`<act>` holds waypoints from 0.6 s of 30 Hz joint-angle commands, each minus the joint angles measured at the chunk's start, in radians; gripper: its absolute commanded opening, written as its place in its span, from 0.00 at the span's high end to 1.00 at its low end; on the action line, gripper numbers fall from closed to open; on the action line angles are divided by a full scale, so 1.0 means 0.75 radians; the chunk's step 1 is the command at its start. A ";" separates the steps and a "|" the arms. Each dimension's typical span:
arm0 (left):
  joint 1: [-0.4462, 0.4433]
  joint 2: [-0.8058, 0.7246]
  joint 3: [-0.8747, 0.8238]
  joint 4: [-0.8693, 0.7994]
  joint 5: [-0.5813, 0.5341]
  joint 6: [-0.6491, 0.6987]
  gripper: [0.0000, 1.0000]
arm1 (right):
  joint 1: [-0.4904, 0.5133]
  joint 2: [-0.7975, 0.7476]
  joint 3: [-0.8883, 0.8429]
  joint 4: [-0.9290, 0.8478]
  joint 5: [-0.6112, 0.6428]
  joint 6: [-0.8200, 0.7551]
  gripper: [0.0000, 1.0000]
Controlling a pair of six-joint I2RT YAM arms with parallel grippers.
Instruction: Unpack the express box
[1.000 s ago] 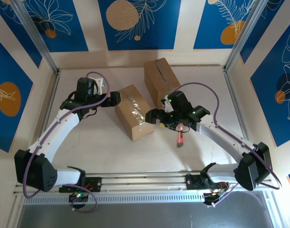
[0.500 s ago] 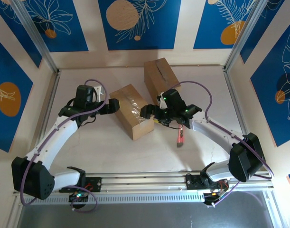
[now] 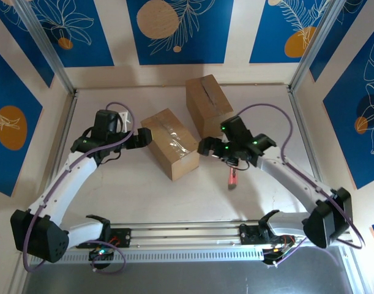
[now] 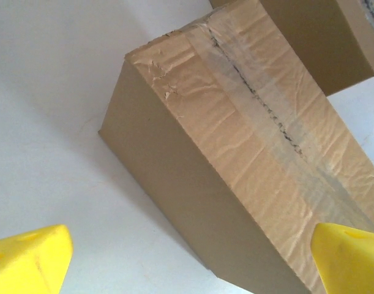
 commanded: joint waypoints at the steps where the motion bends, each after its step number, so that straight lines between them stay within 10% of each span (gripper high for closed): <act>1: -0.007 -0.028 0.083 -0.104 0.008 -0.029 0.00 | -0.097 -0.016 -0.035 -0.307 0.139 -0.070 0.01; 18: -0.008 -0.126 0.061 -0.143 0.057 -0.074 0.00 | -0.202 0.384 -0.347 0.112 0.077 -0.020 0.27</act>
